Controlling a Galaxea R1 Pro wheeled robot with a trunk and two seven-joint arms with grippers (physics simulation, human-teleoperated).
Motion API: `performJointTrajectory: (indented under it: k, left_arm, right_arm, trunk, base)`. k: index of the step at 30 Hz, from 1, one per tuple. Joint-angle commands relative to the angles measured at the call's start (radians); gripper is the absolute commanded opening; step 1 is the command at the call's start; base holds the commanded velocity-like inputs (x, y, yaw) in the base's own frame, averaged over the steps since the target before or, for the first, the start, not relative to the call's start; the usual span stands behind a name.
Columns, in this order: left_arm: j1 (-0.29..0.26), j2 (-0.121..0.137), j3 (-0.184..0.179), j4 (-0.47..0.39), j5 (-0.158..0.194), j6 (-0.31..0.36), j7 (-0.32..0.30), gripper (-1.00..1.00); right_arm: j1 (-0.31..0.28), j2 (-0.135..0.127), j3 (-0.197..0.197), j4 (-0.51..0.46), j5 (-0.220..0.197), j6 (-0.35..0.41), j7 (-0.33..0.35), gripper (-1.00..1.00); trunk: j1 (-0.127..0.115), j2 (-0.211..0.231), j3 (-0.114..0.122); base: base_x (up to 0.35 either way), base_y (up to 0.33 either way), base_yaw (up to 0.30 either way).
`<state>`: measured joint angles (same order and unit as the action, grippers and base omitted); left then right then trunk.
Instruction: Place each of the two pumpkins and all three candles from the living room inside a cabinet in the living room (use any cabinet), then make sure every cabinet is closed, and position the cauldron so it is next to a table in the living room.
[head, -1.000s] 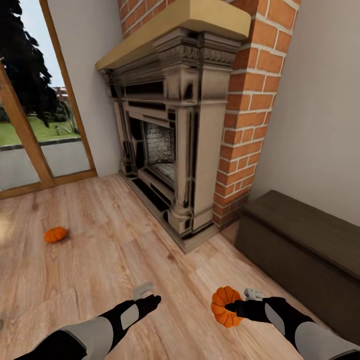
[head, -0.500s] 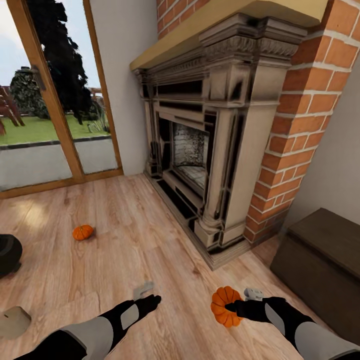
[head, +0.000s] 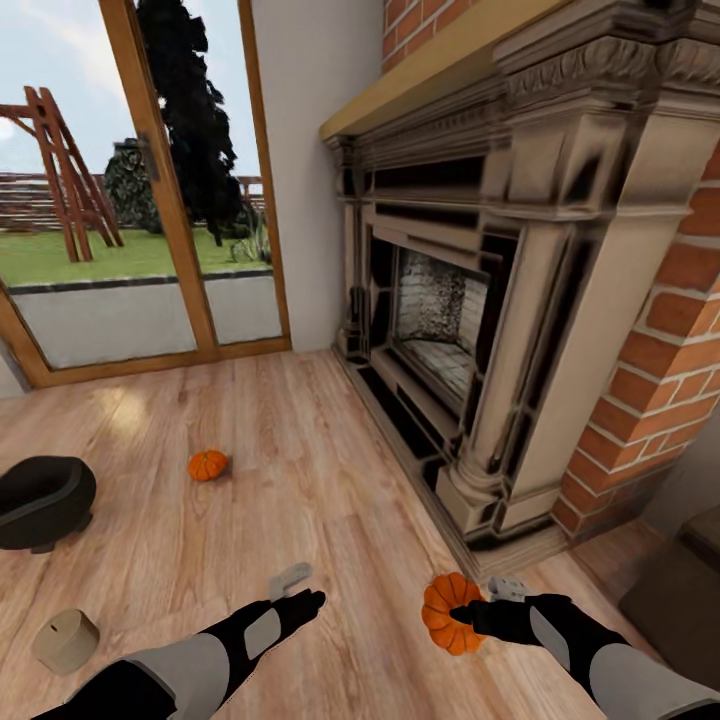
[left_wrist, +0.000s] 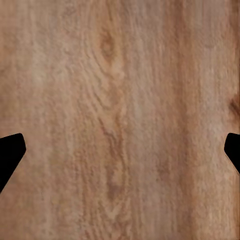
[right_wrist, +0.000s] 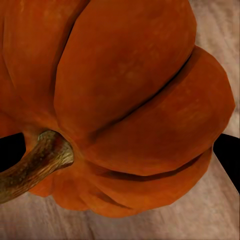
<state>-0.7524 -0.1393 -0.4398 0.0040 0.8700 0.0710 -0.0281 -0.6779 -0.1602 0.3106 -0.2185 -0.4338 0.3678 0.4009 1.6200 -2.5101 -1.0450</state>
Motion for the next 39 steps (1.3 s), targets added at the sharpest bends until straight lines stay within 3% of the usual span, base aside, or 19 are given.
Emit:
performJointTrajectory:
  k: [1,39]
  left_arm:
    - [-0.001,0.000,-0.008,0.001,0.011,0.003,-0.003,1.00]
    - [-0.001,-0.003,-0.008,0.001,0.011,0.004,-0.003,1.00]
  right_arm:
    - [0.000,-0.001,0.001,-0.002,-0.010,0.007,0.002,-1.00]
    - [0.000,0.002,0.001,-0.002,-0.010,0.006,0.002,-1.00]
  trunk:
    - [0.000,0.000,-0.001]
    - [0.000,0.000,-0.001]
  base:
    - [0.282,0.000,0.291]
    - [0.261,0.000,0.291]
